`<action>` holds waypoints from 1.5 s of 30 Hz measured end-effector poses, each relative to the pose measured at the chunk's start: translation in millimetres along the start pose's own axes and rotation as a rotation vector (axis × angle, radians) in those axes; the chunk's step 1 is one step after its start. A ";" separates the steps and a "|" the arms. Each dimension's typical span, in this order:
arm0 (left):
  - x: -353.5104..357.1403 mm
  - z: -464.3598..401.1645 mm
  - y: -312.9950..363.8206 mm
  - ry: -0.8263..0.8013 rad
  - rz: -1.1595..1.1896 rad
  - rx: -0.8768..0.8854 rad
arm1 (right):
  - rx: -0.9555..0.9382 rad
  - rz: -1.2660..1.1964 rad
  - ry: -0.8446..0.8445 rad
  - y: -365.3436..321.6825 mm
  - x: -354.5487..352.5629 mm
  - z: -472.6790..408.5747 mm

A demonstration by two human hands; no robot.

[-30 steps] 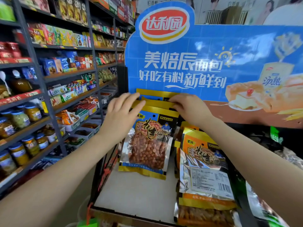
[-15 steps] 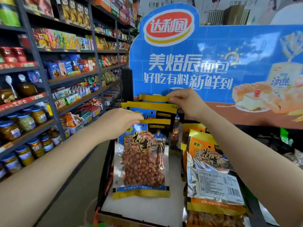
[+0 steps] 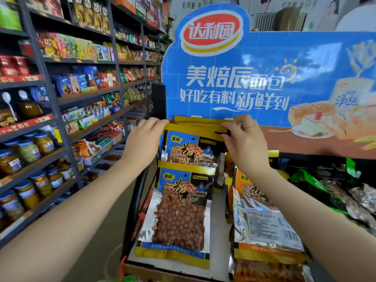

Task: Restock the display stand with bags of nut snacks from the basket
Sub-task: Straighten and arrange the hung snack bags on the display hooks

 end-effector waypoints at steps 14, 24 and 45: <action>4.1 -29.3 -5.2 -0.098 0.348 -0.128 | 0.844 -0.631 -0.099 31.6 55.4 57.7; 19.8 -44.6 -8.9 -0.277 0.480 -0.153 | 0.814 -0.673 -0.293 25.1 69.1 62.2; 13.1 -12.6 9.9 -0.011 -0.017 0.093 | 0.294 -0.235 -0.643 -35.3 62.3 47.7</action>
Point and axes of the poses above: each hand's wrist, its own z-axis away from the middle knuckle, its own x-axis out of the palm, y = z × x, the point moved 10 cm from there along -z, towards the middle knuckle, and after that the axes turned 10 degrees about -x, right-handed, at the moved point
